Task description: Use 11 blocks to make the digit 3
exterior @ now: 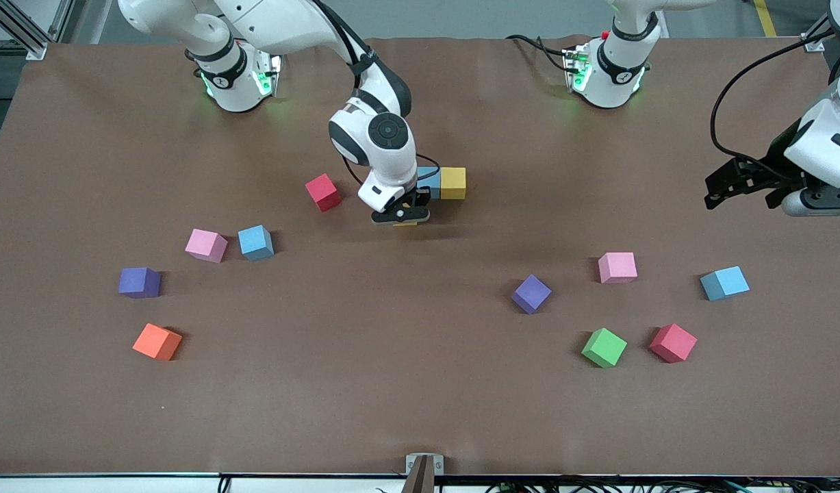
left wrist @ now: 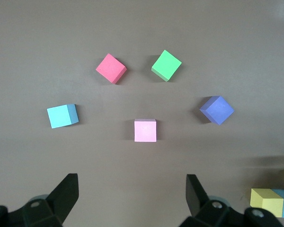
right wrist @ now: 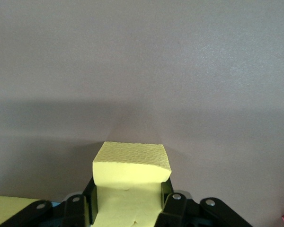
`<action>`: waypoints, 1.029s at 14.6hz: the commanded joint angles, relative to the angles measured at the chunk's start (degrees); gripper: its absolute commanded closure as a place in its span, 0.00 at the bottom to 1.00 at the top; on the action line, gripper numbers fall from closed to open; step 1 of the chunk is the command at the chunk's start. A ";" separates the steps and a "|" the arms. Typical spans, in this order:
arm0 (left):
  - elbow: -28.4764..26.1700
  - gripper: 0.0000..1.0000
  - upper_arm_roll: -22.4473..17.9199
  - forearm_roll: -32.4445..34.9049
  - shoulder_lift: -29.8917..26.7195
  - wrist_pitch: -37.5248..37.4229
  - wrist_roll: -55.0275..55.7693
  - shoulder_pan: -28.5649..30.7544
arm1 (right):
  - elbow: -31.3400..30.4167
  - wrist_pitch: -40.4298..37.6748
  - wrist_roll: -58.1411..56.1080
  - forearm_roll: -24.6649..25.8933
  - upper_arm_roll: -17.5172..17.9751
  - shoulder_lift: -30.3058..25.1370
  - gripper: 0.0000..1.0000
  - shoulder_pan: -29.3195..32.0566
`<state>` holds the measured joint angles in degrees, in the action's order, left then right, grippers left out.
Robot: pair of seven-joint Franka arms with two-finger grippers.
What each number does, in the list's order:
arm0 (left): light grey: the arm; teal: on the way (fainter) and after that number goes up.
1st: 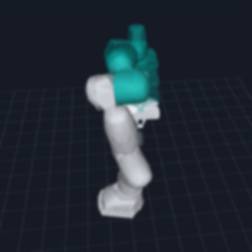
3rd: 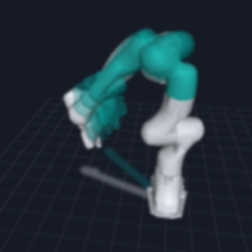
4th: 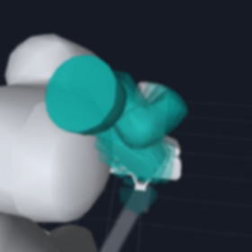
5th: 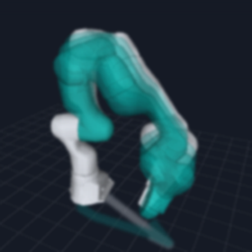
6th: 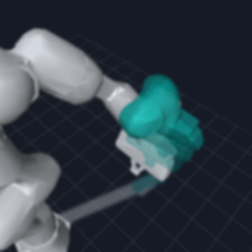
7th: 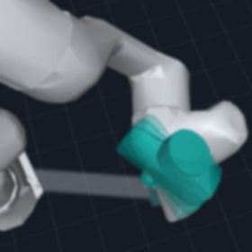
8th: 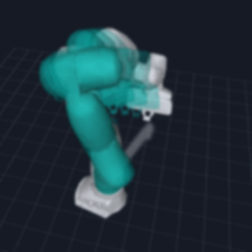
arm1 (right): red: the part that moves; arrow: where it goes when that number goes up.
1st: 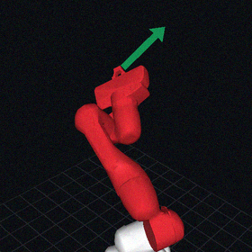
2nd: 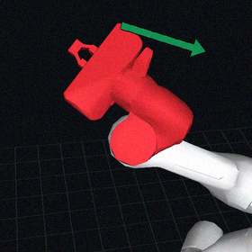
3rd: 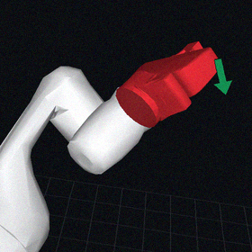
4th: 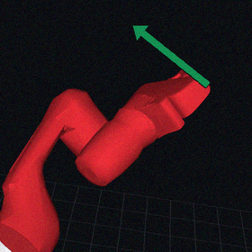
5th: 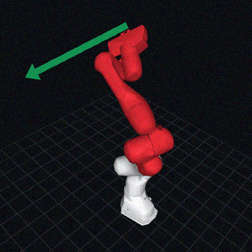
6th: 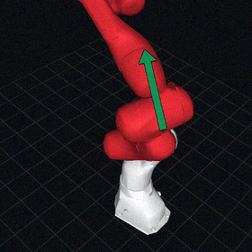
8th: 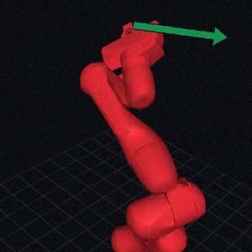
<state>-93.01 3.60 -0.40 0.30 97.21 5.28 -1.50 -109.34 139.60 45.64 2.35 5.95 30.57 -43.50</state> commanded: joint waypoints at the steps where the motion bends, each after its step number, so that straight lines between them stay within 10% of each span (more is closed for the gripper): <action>1: 0.55 0.00 0.09 -0.13 -0.21 0.00 0.35 0.00 | -2.81 0.15 1.64 0.29 -0.76 -1.30 0.66 -1.50; 15: 0.55 0.00 0.09 -0.13 -0.12 0.08 0.35 0.18 | -2.72 -0.38 1.38 0.29 -0.76 -1.30 0.65 -1.68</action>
<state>-92.99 3.58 -0.40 0.30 97.21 5.28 -1.44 -109.44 139.39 45.65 2.39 5.95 30.50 -43.69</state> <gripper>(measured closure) 0.000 0.471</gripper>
